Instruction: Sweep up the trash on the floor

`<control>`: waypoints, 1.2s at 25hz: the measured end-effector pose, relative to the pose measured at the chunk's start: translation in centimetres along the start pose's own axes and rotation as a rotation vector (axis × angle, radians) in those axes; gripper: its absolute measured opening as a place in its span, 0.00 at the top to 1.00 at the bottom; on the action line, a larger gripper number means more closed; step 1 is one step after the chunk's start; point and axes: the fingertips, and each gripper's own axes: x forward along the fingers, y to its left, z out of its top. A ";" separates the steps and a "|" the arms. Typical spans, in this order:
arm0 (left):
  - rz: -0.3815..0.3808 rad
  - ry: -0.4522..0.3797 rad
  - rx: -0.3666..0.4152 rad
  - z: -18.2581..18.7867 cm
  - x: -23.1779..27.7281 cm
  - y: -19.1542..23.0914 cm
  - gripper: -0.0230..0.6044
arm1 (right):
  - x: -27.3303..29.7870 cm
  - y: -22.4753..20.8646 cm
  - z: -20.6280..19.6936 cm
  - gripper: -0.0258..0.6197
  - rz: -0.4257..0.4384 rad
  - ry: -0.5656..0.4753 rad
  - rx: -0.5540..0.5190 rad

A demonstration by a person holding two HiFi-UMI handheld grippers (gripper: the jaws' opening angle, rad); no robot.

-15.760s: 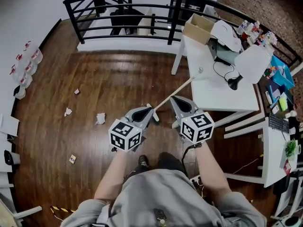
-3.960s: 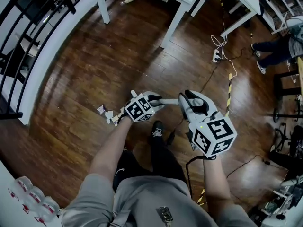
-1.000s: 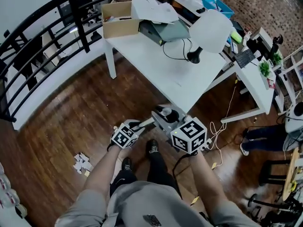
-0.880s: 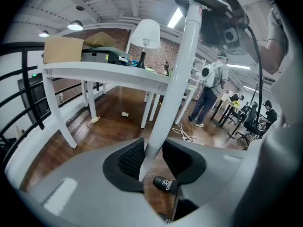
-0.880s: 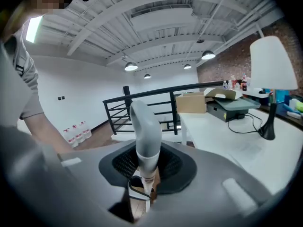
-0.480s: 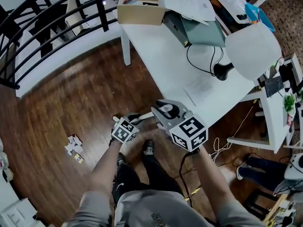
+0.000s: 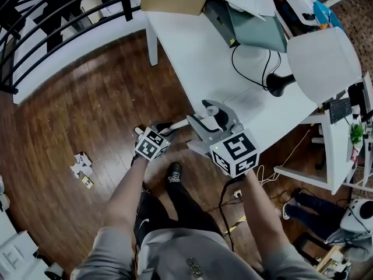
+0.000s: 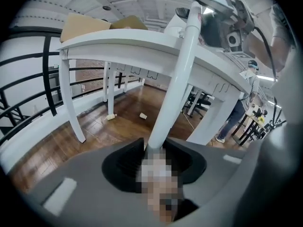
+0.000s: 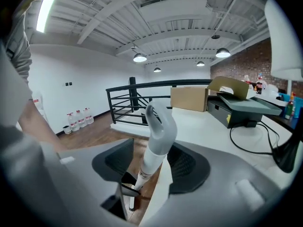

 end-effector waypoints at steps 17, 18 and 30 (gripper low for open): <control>0.016 0.001 -0.084 0.6 0.6 -1.3 0.54 | -9.1 -2.9 0.8 0.58 -0.131 -0.119 0.071; 0.028 -0.008 -0.090 0.6 -0.2 -1.4 0.54 | -9.6 -2.8 1.6 0.58 -0.143 -0.135 0.054; 0.486 -0.385 -0.112 4.2 -28.7 -2.5 0.88 | -6.4 16.5 13.9 0.96 0.233 -0.329 -0.167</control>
